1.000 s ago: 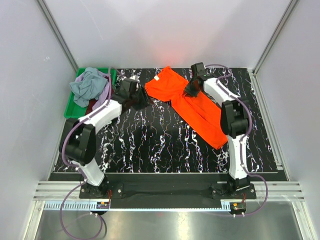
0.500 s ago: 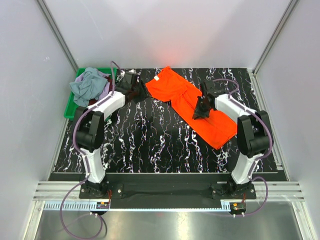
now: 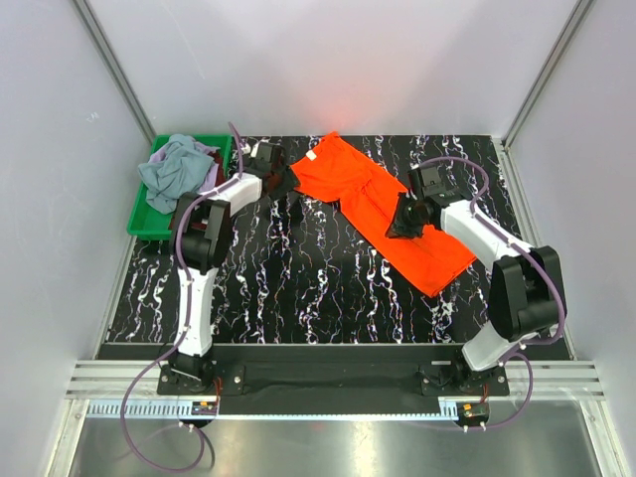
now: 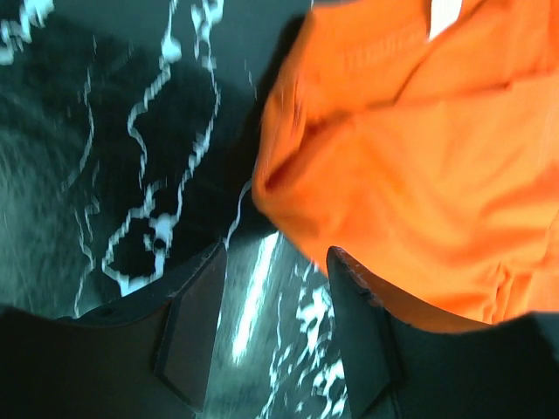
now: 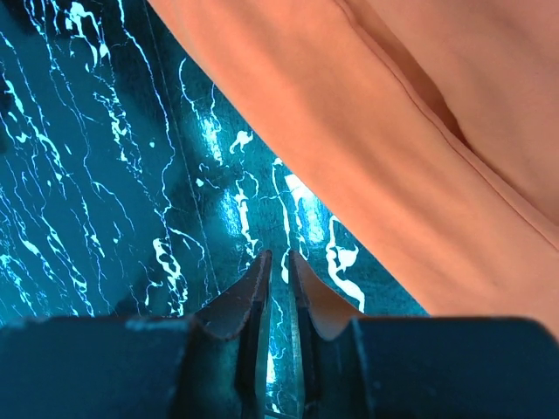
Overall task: Fold and stack the t-shirts
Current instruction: Fold the tshirt
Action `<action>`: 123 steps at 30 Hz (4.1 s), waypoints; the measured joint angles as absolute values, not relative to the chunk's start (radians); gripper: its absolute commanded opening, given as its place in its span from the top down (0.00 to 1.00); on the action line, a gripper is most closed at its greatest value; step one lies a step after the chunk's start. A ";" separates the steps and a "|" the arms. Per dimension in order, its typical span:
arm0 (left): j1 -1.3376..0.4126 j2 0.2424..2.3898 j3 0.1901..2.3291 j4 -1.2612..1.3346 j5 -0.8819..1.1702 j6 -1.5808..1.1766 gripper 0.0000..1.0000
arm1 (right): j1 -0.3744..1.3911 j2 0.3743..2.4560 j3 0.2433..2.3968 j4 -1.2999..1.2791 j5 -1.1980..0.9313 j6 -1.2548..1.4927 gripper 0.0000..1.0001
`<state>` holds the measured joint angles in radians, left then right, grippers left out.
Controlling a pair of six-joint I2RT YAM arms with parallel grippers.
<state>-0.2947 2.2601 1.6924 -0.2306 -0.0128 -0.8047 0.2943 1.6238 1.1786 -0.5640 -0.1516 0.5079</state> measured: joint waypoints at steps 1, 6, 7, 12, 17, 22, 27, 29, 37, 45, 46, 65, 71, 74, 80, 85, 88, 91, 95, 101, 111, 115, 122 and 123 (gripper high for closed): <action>-0.294 2.270 1.705 -0.230 -0.023 -0.809 0.46 | 0.294 1.618 1.177 -0.564 -0.151 0.505 0.80; -0.293 2.274 1.708 -0.230 -0.062 -0.839 0.59 | 0.294 1.613 1.177 -0.564 -0.134 0.485 0.80; -0.292 2.274 1.708 -0.227 -0.066 -0.844 0.64 | 0.294 1.613 1.178 -0.565 -0.130 0.483 0.80; -0.282 2.310 1.736 -0.203 -0.067 -0.865 1.00 | 0.294 1.608 1.179 -0.566 -0.112 0.480 0.79; -0.250 2.389 1.826 -0.170 -0.035 -0.883 1.00 | 0.294 1.557 1.147 -0.581 -0.079 0.485 0.78; -0.219 2.477 1.964 -0.171 -0.021 -0.896 1.00 | 0.294 1.506 1.105 -0.641 -0.034 0.485 0.78; -0.202 2.495 2.003 -0.187 -0.017 -0.911 1.00 | 0.294 1.488 1.096 -0.678 -0.015 0.486 0.78; -0.197 2.502 2.022 -0.191 -0.006 -0.914 1.00 | 0.294 1.486 1.095 -0.685 0.000 0.488 0.78; -0.190 2.455 1.945 -0.160 0.084 -0.874 0.60 | 0.294 1.540 1.072 -0.703 0.097 0.524 0.79; -0.192 2.183 1.674 -0.187 0.102 -0.796 0.52 | 0.294 1.660 1.031 -0.689 0.151 0.591 0.81; -0.194 2.149 1.658 -0.187 0.102 -0.783 0.51 | 0.294 1.665 1.020 -0.690 0.159 0.600 0.82; -0.209 1.842 1.367 -0.258 0.098 -0.722 0.48 | 0.394 1.603 0.897 -0.638 0.175 0.742 0.82; -0.214 1.839 1.340 -0.260 0.106 -0.722 0.45 | 0.536 1.564 0.857 -0.654 0.156 0.812 0.82; -0.221 1.839 1.327 -0.260 0.111 -0.722 0.44 | 0.607 1.549 0.842 -0.655 0.149 0.852 0.82; -0.238 1.855 1.305 -0.194 0.163 -0.723 0.42 | 0.729 1.540 0.838 -0.671 0.108 0.918 0.77; -0.249 1.990 1.382 -0.125 0.231 -0.733 0.41 | 0.739 1.533 0.908 -0.742 0.095 0.921 0.70; -0.258 2.094 1.452 -0.100 0.255 -0.746 0.41 | 0.739 1.512 1.007 -0.776 0.097 0.902 0.68; -0.270 2.164 1.499 -0.084 0.260 -0.769 0.41 | 0.739 1.482 1.102 -0.785 0.113 0.873 0.67; -0.293 2.195 1.514 -0.059 0.254 -0.807 0.41 | 0.739 1.447 1.177 -0.785 0.135 0.834 0.67; -0.326 2.209 1.513 -0.031 0.236 -0.867 0.49 | 0.739 1.435 1.196 -0.806 0.180 0.791 0.67; -0.315 2.314 1.648 -0.070 0.225 -0.894 1.00 | 0.739 1.372 1.196 -0.817 0.251 0.766 0.67; -0.293 2.333 1.694 -0.113 0.220 -0.886 1.00 | 0.739 1.350 1.196 -0.817 0.276 0.761 0.66; -0.199 2.423 1.884 -0.241 0.230 -0.845 1.00 | 0.739 1.359 1.197 -0.810 0.272 0.734 0.65; -0.188 2.438 1.913 -0.256 0.231 -0.834 0.96 | 0.739 1.364 1.197 -0.809 0.267 0.729 0.64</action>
<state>-0.1879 2.4378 1.9129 -0.2558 0.2314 -0.8337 0.7387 1.3640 1.1969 -0.8085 0.2672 0.7288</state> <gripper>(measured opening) 0.009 0.351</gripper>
